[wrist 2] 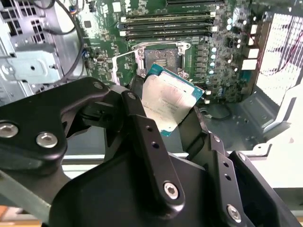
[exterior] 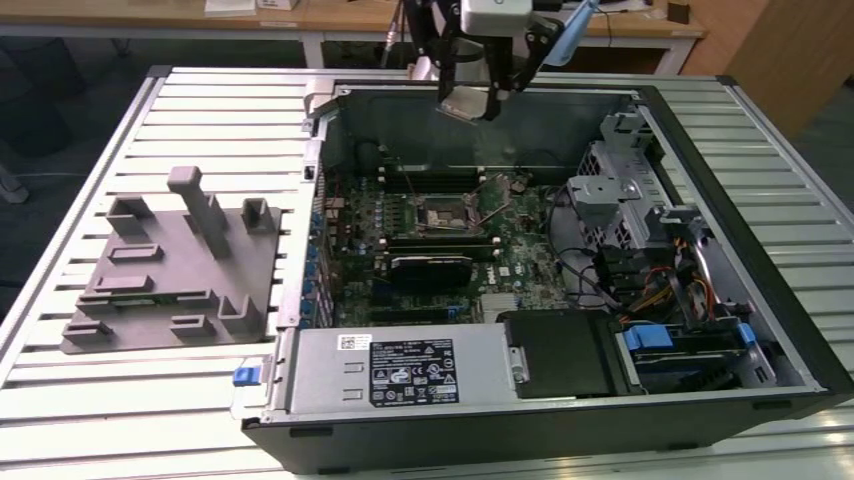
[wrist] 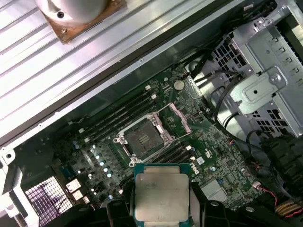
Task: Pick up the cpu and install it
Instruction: 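Place the cpu into insertion slot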
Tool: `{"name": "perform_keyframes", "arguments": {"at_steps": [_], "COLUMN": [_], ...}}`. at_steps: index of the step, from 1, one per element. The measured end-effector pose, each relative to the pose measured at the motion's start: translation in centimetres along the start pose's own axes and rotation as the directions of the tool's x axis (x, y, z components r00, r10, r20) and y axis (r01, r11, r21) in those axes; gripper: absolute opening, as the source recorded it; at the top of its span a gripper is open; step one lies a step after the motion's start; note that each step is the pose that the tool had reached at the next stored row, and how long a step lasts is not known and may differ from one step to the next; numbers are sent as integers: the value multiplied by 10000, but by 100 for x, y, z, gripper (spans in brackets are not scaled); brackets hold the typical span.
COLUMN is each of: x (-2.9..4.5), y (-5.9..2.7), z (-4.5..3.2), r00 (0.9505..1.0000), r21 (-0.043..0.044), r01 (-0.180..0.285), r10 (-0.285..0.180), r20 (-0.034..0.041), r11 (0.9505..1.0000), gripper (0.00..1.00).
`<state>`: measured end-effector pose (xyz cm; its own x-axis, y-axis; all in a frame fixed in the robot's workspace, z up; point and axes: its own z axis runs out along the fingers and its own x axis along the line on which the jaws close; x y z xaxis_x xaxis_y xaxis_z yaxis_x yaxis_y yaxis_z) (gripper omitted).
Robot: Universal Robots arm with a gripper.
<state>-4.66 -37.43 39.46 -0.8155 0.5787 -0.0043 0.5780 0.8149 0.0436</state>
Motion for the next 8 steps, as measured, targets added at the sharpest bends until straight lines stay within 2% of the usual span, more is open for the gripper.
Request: {"name": "perform_keyframes", "arguments": {"at_steps": [4,8], "x": [1,2], "y": [1,3], "z": [2,5], "r00": [9983,9937], "r21": [2,3], "r01": [-577,-1122], "r10": [577,1122], "r20": [25,49], "r11": [9983,9937], "gripper": [54,54]}}
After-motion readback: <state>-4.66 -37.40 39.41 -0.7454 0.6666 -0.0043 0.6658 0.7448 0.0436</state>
